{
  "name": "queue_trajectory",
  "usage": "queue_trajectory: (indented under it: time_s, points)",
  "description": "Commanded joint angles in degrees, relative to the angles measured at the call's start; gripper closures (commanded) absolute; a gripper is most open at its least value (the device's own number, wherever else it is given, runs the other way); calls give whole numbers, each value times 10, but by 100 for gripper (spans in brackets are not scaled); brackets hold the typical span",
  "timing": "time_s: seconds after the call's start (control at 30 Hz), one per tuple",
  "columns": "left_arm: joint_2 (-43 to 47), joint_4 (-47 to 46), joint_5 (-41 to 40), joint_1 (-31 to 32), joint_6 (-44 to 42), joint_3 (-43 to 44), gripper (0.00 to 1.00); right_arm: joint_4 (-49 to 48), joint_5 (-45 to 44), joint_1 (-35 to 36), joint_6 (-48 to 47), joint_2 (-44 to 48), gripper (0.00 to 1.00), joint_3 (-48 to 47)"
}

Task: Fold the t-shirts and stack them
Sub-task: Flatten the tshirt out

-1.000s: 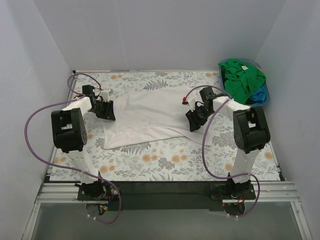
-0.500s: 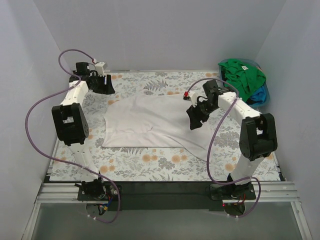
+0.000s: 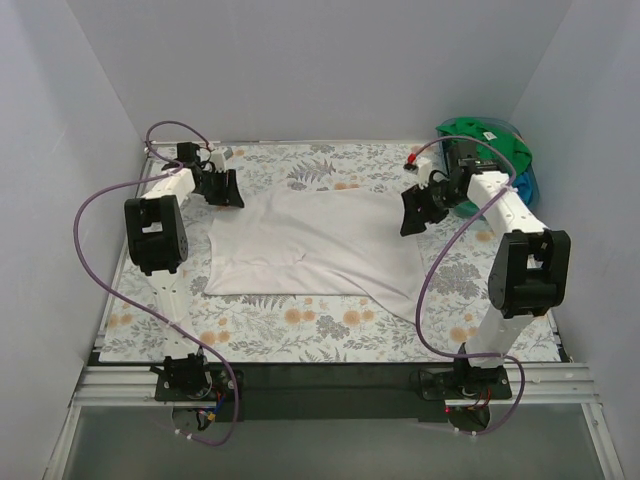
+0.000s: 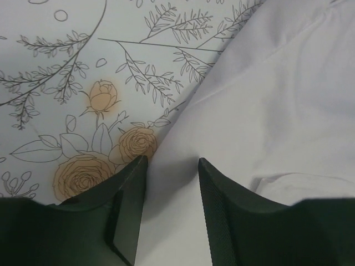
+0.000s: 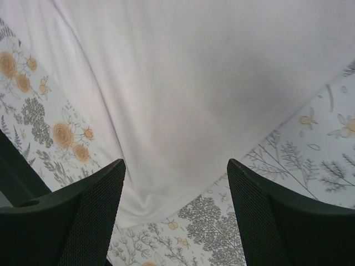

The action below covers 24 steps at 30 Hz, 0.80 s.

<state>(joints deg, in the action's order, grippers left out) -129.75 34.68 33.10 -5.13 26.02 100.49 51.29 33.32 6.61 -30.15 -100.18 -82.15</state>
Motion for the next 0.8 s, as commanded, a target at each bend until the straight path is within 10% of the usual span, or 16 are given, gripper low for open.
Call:
queue_trajectory:
  time_s: [0.0, 0.17, 0.57, 0.63, 0.67, 0.77]
  points:
    - [36, 0, 25, 2, 3, -7, 61, 7, 32, -36, 26, -7, 19, -50]
    - [54, 30, 49, 13, -16, 25, 100, 7, 42, -61, 29, -12, 19, -65]
    - [396, -36, 7, 161, -287, -331, 100, 7, 61, -83, 22, -19, 18, -48]
    - [472, -2, -22, 198, -361, -434, 91, 8, 66, -83, 23, -27, 18, -54]
    - [497, 9, -50, 226, -424, -464, 66, 8, 66, -83, 22, -31, 18, -56]
    - [570, 29, -70, 238, -430, -532, 53, 7, 76, -81, 23, -41, 18, -57]
